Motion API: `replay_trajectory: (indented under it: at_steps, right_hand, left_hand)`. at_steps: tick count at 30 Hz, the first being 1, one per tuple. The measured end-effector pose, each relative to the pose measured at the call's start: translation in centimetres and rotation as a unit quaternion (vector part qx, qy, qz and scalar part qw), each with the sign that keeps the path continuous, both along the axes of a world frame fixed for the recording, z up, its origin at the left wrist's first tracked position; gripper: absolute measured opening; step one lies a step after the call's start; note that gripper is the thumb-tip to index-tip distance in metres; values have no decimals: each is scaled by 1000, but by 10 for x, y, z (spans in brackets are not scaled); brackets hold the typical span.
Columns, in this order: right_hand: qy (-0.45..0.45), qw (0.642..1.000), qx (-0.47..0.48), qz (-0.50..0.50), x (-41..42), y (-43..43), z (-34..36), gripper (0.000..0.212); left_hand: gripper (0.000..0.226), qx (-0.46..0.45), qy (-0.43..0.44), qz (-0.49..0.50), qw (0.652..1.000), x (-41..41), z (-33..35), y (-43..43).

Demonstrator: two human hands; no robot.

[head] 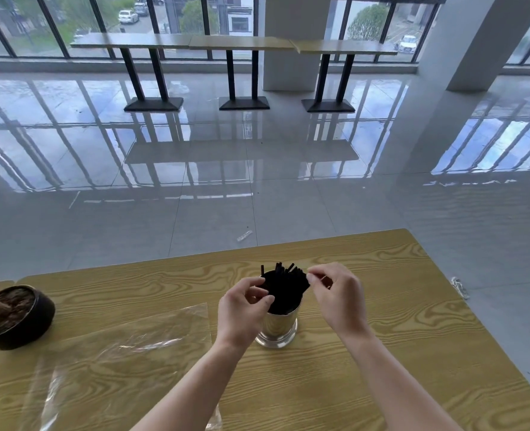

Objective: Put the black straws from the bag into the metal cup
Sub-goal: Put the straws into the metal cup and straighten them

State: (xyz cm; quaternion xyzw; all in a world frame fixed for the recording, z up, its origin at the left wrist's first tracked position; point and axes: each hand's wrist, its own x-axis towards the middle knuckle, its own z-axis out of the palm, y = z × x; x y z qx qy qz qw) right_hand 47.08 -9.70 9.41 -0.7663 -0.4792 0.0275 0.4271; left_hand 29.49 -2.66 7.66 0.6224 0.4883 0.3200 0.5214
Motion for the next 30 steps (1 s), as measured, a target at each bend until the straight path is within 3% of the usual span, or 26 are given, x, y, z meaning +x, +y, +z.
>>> replay_trajectory:
  at_steps: [3, 6, 9, 11, 15, 20, 23, 26, 30]
  right_hand:
    - [145, 988, -42, -27, 7, -11, -10, 31]
    - [313, 939, -134, 54, 3, -20, -21, 60]
    - [275, 939, -187, 87, -2, -17, -26, 80]
    - [240, 949, -190, 74, -2, -9, -25, 83]
    - [233, 953, -186, 62, 2, 6, -21, 80]
    - [259, 949, -171, 56, 6, 10, -20, 68]
    - [264, 950, -159, 57, 7, 5, -23, 64]
    - [259, 950, -162, 68, 5, 3, -24, 61]
    - [189, 964, -174, 72, 2, 13, -17, 41]
  left_hand:
    - [54, 17, -9, -50, 999, -6, -1, 1]
    - [69, 151, 86, -86, 981, -13, -6, -3]
    - [75, 210, 215, -128, 945, -11, -2, -11]
    - [70, 227, 251, -127, 932, -2, 2, -12]
    - [54, 240, 243, -91, 935, 21, 11, -2]
    - [40, 191, 215, -40, 957, 31, 15, 18]
    - [58, 160, 162, -14, 974, 19, 6, 16]
    - [86, 164, 201, -20, 965, 5, -8, 9]
    - [86, 117, 264, -54, 956, 14, -5, 23]
